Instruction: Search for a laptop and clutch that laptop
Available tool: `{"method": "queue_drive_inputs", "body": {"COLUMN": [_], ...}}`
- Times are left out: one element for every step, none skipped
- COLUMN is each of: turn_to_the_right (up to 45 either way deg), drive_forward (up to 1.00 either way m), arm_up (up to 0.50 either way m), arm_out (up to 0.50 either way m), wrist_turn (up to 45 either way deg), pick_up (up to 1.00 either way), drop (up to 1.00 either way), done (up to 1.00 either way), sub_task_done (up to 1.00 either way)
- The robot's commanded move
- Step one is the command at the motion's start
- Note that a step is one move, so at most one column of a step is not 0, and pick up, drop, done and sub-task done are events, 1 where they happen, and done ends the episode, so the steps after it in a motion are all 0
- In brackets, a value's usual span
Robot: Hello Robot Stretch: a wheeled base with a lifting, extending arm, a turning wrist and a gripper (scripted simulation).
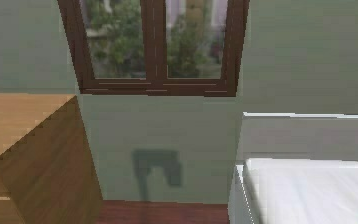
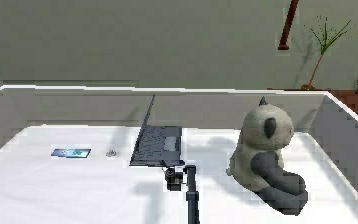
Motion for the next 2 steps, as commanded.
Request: {"method": "queue_drive_inputs", "body": {"turn_to_the_right": [0.0,0.0], "drive_forward": [0.0,0.0], "arm_up": [0.1,0.0], "arm_out": [0.0,0.0], "wrist_turn": [0.0,0.0], "pick_up": [0.0,0.0], "drop": [0.0,0.0], "done": [0.0,1.0], "sub_task_done": [0.0,0.0]}}
